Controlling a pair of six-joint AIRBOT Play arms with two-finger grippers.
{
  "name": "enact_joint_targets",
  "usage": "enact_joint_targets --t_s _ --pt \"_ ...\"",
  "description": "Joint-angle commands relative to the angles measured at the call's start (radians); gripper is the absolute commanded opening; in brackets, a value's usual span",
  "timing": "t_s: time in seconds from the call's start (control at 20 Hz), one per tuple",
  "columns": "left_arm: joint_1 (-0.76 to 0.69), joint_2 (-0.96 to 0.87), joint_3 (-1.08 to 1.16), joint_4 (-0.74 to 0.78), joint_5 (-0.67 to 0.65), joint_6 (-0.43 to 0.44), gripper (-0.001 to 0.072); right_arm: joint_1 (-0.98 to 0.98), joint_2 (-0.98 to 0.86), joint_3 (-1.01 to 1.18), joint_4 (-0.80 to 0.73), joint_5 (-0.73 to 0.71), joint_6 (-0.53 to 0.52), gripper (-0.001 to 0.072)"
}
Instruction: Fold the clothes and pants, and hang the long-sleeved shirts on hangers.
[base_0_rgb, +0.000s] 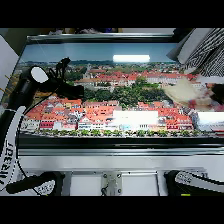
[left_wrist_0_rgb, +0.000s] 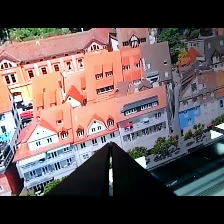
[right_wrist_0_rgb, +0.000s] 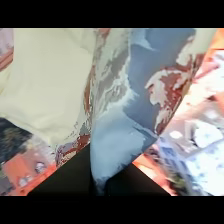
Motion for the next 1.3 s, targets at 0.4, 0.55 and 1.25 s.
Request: enact_joint_targets --t_s 0.4,0.55,1.25 --pt "0.000 0.000 0.000 0.003 -0.001 0.000 0.0011 -0.124 0.116 -0.306 -0.078 0.139 0.085 0.0217" --pt "0.000 0.000 0.000 0.003 -0.001 0.000 0.0011 -0.171 0.145 -0.265 -0.173 0.322 0.085 0.0581" --pt "0.000 0.000 -0.001 0.003 0.027 0.000 0.0011 0.519 0.491 -0.275 0.352 0.264 -0.299 0.0580"
